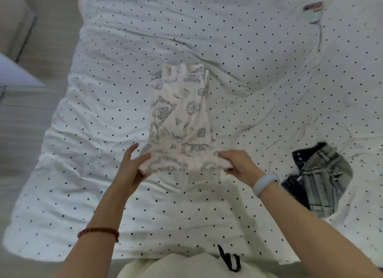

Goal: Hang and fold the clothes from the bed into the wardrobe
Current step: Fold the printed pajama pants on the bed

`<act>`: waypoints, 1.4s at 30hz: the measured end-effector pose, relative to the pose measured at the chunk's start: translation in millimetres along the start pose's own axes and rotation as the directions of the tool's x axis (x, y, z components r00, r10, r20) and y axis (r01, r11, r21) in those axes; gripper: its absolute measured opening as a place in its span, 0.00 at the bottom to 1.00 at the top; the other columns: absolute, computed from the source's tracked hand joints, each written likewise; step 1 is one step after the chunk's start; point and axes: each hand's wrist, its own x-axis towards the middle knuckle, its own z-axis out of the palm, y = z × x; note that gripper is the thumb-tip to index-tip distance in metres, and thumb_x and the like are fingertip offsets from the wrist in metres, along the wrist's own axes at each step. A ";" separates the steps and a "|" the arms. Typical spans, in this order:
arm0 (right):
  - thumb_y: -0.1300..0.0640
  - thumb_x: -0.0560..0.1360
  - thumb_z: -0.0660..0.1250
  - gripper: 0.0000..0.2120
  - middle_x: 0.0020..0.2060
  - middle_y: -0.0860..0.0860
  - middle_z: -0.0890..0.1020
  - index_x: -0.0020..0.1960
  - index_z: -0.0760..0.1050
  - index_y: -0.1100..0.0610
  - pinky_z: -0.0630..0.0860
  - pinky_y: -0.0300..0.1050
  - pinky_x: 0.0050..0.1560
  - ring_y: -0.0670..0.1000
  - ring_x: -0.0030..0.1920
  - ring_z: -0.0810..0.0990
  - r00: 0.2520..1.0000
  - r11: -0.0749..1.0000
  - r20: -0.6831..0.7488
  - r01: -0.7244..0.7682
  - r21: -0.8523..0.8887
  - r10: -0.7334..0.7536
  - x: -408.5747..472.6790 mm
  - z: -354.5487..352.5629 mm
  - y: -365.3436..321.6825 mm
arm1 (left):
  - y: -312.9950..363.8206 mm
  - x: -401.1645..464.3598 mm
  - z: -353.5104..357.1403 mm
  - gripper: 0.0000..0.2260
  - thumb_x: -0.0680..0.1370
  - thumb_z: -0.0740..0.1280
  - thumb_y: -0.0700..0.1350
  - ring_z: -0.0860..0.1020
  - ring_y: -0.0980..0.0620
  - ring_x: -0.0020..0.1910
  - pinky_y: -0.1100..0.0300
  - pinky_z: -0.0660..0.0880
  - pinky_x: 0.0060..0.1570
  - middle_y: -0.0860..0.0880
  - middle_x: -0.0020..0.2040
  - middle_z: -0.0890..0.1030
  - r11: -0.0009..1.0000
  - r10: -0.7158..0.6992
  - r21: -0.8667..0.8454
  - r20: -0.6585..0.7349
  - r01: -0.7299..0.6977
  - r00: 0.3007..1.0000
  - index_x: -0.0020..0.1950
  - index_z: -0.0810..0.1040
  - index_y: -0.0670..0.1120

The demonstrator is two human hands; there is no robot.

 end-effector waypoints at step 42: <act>0.56 0.81 0.53 0.18 0.52 0.50 0.76 0.70 0.63 0.58 0.68 0.42 0.51 0.56 0.58 0.75 0.807 0.809 -0.182 0.490 -0.326 -0.562 126.7 86.4 -141.6 | 111.2 127.1 102.9 0.31 0.77 0.62 0.57 0.69 0.48 0.67 0.54 0.67 0.65 0.46 0.69 0.69 0.909 0.373 0.286 -0.237 -0.302 0.897 0.73 0.61 0.40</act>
